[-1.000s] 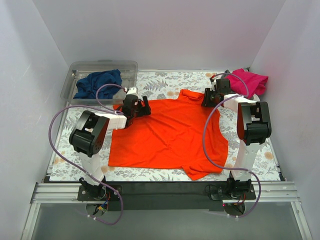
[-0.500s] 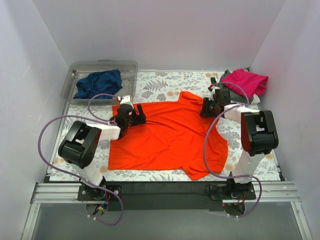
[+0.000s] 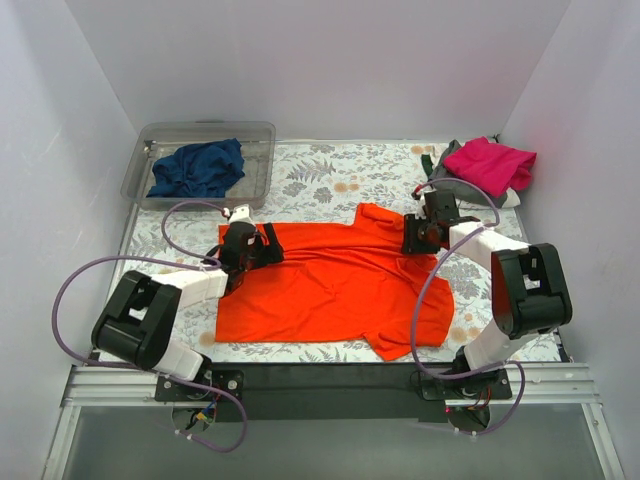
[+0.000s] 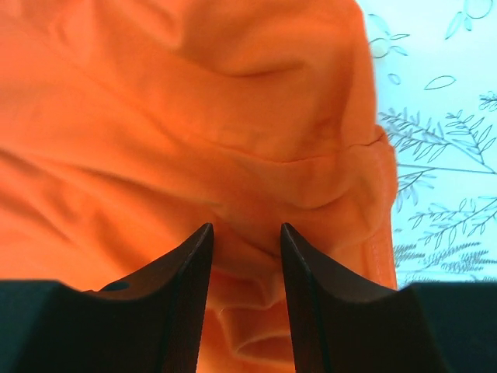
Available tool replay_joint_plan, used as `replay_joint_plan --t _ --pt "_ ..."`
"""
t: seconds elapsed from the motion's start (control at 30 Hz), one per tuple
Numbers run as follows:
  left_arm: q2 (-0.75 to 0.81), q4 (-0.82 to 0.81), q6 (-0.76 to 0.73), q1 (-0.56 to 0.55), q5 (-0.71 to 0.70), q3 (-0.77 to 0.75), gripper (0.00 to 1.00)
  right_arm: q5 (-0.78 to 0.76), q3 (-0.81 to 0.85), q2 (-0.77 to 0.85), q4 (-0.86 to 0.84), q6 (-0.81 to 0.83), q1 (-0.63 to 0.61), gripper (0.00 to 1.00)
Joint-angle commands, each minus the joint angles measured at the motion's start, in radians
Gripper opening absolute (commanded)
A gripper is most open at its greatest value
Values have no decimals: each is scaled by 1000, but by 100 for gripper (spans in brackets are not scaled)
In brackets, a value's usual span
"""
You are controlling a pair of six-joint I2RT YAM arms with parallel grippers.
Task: Fold and stack the t-shirts
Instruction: Flatten the tshirt out
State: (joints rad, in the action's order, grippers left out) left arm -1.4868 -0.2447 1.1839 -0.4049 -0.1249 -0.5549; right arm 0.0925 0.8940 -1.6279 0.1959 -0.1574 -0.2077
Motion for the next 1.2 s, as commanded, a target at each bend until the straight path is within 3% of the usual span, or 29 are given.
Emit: replay_joint_plan --t 0.0,0.2,0.53,0.8,1.17 --pt "75 88 -7 -23 -44 -34 75 -42 68 77 82 10 -32 36" --pt "28 91 -36 -100 -58 -169 75 -56 137 51 56 22 -39 37" --pt "-228 53 -38 -230 41 -356 75 95 465 -235 -4 100 -39 37" --pt "-283 54 -43 -249 51 -364 75 259 729 -447 3 156 -41 37" --pt "-279 53 -32 -249 53 -326 75 417 755 -547 16 217 -42 36"
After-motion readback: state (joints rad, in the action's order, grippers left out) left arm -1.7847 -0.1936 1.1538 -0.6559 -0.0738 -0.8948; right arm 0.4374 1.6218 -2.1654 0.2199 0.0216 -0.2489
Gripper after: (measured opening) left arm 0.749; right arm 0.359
